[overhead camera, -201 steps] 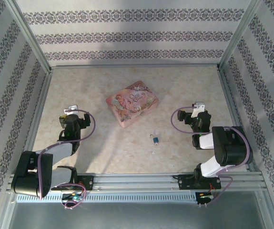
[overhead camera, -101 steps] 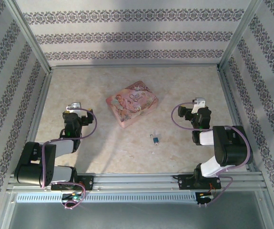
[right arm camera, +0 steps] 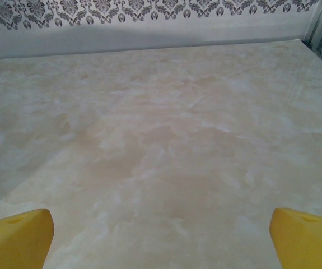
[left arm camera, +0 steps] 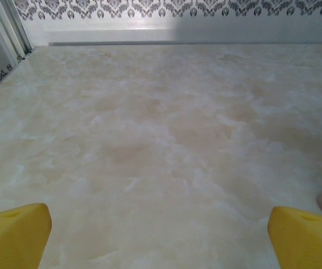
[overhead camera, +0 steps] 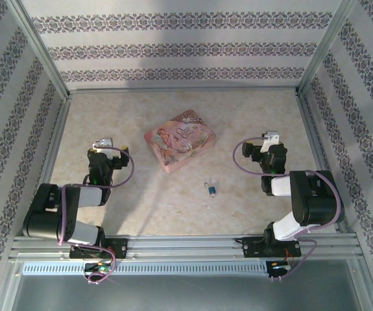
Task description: Unlock a padlock with a key
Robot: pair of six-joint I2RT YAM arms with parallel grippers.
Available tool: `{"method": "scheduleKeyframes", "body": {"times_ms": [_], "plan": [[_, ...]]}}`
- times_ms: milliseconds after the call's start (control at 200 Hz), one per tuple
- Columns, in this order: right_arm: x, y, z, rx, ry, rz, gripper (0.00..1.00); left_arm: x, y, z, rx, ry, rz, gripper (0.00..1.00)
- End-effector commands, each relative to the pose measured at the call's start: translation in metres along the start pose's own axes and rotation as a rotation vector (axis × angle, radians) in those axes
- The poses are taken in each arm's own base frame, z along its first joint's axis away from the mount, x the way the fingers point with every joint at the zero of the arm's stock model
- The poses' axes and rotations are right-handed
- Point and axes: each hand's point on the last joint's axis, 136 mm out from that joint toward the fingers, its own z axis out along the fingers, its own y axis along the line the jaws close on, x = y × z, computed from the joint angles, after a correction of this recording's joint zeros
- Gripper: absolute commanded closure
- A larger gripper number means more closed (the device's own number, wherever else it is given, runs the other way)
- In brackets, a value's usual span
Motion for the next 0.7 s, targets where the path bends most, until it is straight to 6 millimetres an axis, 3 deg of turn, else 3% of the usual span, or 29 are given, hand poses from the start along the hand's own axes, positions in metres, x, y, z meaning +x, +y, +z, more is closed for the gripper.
{"method": "scheduleKeyframes", "body": {"times_ms": [0, 170, 320, 695], "plan": [[-0.014, 0.003, 0.001, 0.003, -0.036, -0.024, 0.02, -0.013, 0.001, 0.004, 0.015, -0.114, 0.013, 0.01], [-0.014, 0.004, 0.001, 0.003, -0.036, -0.026, 0.02, -0.006, 0.000, 0.006, 0.021, -0.099, 0.008, 0.01], [-0.014, 0.004, 0.001, 0.003, -0.036, -0.029, 0.02, -0.003, 0.000, 0.031, 0.016, 0.026, 0.019, 0.01], [-0.014, 0.004, 0.001, 0.003, -0.034, -0.029, 0.01, -0.002, 0.003, 0.030, 0.027, 0.021, 0.000, 0.01]]}}
